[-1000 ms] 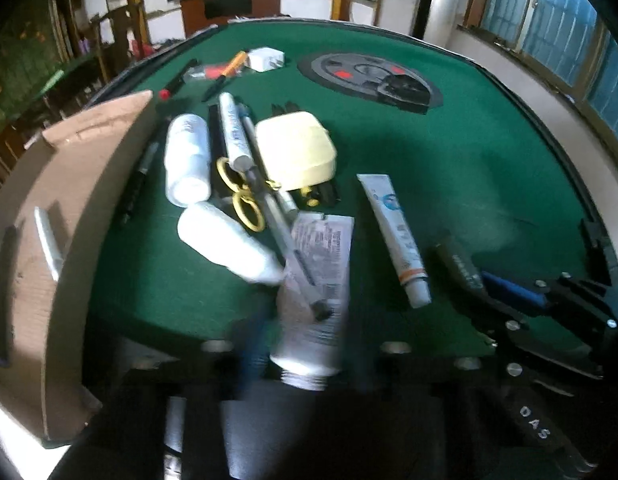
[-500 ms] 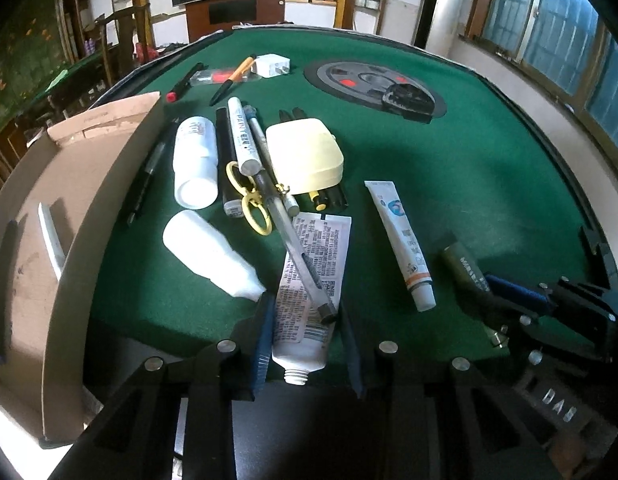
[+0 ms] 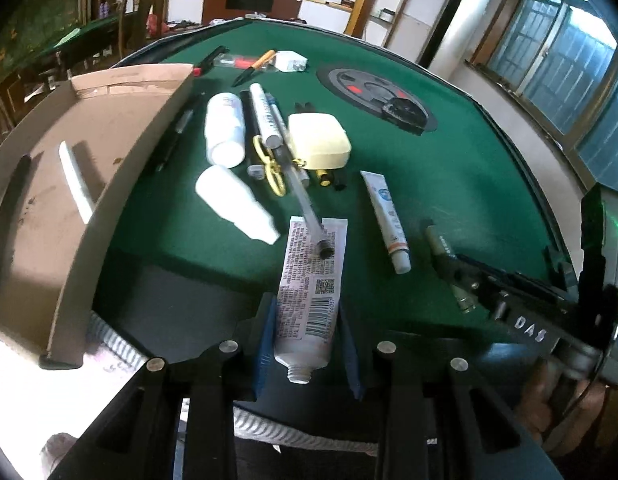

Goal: Organize rigid objects
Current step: 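Grasp the white barcode tube with the left tool while the right tool holds the green tube, then carry both tubes into the cardboard tray and open both tools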

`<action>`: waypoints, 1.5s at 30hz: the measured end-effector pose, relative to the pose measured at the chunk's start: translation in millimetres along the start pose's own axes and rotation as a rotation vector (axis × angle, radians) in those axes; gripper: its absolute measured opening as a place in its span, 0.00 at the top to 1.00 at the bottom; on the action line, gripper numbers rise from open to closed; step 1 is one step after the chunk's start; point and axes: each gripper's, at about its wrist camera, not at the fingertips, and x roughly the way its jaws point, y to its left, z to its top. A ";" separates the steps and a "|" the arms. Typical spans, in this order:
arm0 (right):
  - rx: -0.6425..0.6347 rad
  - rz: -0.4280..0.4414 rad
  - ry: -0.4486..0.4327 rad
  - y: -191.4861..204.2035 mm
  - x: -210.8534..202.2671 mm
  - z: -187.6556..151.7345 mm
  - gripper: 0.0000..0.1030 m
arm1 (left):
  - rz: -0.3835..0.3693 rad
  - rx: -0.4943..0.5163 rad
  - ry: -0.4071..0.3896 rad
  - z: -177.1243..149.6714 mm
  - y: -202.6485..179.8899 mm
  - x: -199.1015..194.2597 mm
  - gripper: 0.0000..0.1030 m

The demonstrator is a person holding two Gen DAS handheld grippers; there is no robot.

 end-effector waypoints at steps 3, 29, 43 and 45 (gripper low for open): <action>0.035 0.023 0.001 -5.8 -0.4 1.2 0.81 | -0.014 -0.010 0.008 -0.1 3.2 -1.0 0.70; 0.083 0.019 -0.022 -11.8 -2.2 7.6 0.81 | 0.008 0.100 0.059 -12.5 -5.1 -19.1 0.71; 0.034 0.231 -0.133 49.0 -30.2 33.8 0.81 | -0.042 -0.089 -0.168 26.4 55.0 -102.1 0.71; 0.016 0.287 -0.122 68.4 -25.4 43.6 0.81 | 0.043 -0.119 -0.218 34.9 74.1 -108.7 0.71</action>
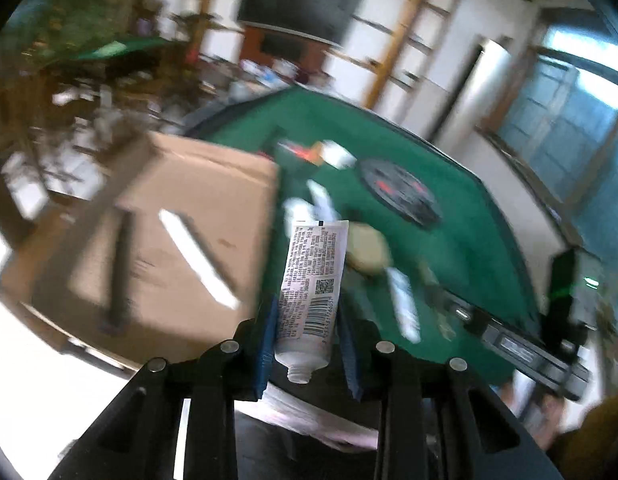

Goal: Organize rigid objects
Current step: 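Carry both tubes into the cardboard tray and open both tools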

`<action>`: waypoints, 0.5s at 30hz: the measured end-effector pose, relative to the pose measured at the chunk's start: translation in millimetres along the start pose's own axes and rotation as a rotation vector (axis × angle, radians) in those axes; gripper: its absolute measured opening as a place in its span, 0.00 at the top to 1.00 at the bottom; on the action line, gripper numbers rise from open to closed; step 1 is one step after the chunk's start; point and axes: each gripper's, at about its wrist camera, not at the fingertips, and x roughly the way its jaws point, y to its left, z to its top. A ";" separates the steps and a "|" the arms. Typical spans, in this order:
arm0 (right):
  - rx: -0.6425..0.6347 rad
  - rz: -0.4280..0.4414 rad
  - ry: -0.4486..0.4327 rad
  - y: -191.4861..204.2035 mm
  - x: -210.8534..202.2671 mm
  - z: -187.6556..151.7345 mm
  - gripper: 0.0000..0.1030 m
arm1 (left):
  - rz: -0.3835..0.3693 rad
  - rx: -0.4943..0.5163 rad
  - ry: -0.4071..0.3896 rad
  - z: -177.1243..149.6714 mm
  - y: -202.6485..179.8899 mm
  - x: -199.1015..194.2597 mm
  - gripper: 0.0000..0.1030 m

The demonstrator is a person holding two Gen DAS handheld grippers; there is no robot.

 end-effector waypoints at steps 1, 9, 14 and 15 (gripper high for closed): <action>-0.011 0.031 0.012 10.8 8.4 5.8 0.81 | 0.050 -0.013 -0.023 5.9 12.4 1.6 0.71; -0.126 0.148 0.117 88.7 91.2 34.7 0.81 | 0.238 -0.110 0.016 12.3 84.6 52.2 0.71; -0.179 0.126 0.194 118.1 156.4 47.4 0.80 | 0.319 -0.089 0.060 7.1 96.3 79.0 0.71; -0.191 0.117 0.219 122.3 172.4 48.8 0.80 | 0.321 -0.086 0.072 6.6 97.8 83.9 0.71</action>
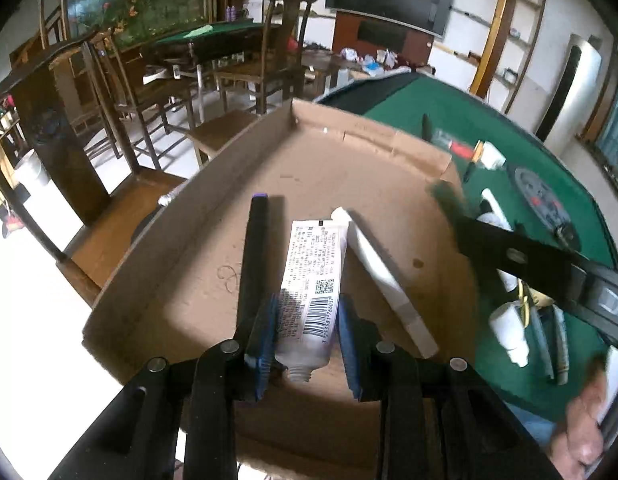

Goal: Organize rigid objects
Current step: 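Carry both tubes into the cardboard tray and open both tools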

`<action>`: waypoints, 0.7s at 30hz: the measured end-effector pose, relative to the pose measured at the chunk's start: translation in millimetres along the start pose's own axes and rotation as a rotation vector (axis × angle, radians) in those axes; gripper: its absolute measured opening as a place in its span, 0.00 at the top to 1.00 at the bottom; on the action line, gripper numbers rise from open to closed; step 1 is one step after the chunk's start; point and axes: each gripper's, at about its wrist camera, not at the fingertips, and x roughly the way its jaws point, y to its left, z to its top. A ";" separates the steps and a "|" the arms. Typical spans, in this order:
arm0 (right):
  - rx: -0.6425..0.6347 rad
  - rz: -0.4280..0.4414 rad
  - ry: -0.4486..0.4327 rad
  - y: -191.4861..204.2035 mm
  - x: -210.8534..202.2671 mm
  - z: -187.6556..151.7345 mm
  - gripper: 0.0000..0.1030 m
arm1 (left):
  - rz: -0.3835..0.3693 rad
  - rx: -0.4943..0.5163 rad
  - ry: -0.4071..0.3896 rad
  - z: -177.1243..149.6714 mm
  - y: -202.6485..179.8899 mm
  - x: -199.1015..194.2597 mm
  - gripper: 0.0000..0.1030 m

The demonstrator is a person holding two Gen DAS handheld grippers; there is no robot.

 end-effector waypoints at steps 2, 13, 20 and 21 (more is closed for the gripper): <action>-0.002 -0.016 0.025 -0.6 19.7 6.4 0.80 | 0.020 0.005 0.013 -0.8 0.0 6.4 0.71; -0.036 -0.091 0.091 -4.4 56.4 11.2 0.80 | 0.106 0.072 -0.004 -5.2 -5.8 9.4 0.70; -0.044 -0.099 0.086 -1.7 52.3 6.2 0.80 | 0.124 0.084 -0.008 -6.3 -8.2 8.1 0.69; -0.043 -0.096 0.084 -2.0 51.7 6.6 0.80 | 0.126 0.085 -0.008 -6.4 -8.8 8.0 0.69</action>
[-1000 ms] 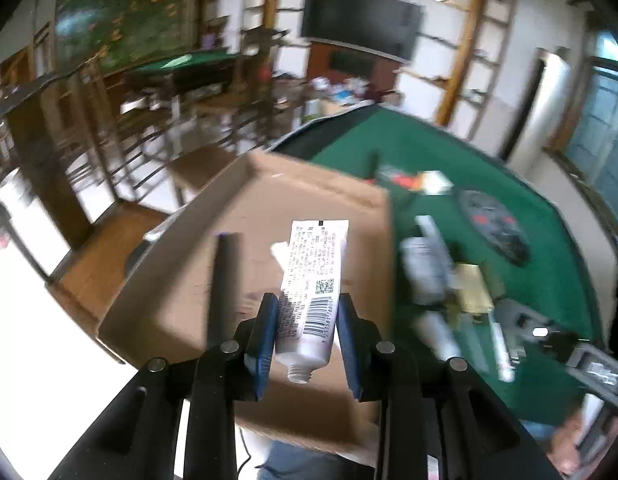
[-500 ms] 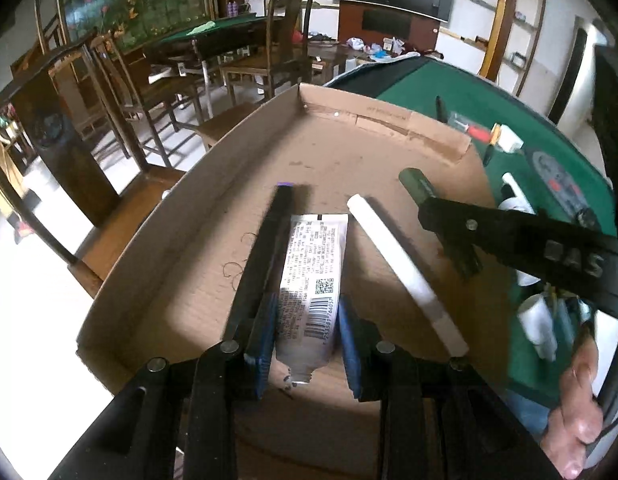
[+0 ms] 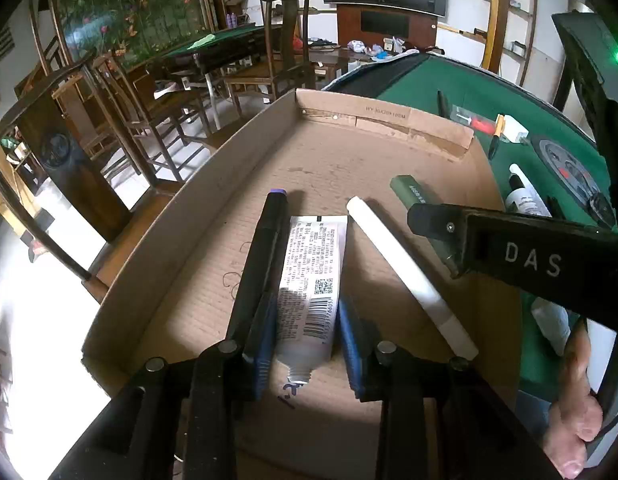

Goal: Organize rigid objects
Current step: 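Carry both tubes into the cardboard tray and open both tools, then withdraw both tools from the tray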

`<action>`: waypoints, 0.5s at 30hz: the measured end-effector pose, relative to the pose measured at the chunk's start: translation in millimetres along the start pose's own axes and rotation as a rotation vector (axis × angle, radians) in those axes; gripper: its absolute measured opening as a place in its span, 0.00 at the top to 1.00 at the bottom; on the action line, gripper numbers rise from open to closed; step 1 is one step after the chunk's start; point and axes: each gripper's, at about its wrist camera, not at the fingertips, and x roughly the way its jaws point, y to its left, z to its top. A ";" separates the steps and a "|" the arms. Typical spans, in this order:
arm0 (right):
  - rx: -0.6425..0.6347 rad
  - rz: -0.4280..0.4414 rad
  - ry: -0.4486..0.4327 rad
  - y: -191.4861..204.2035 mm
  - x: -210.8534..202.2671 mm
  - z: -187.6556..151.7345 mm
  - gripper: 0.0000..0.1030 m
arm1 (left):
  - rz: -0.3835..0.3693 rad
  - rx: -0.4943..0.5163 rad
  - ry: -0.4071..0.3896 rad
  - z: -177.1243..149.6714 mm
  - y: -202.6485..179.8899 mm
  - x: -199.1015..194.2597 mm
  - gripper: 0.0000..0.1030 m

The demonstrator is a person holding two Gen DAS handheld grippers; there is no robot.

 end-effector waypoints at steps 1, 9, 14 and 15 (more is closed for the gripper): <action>0.002 0.005 0.000 0.0 -0.4 -0.1 0.80 | 0.002 0.001 -0.001 0.1 -0.6 -0.3 0.68; 0.011 0.056 -0.079 -0.8 -27.6 -3.0 0.50 | 0.004 0.042 -0.006 -4.6 -6.5 -6.9 0.28; 0.051 0.096 -0.130 -13.1 -61.3 -17.0 0.45 | 0.010 0.040 -0.051 -11.7 -7.4 -28.1 0.23; 0.060 0.105 -0.145 -16.2 -70.1 -22.8 0.43 | 0.007 0.033 -0.059 -13.3 -7.5 -31.4 0.23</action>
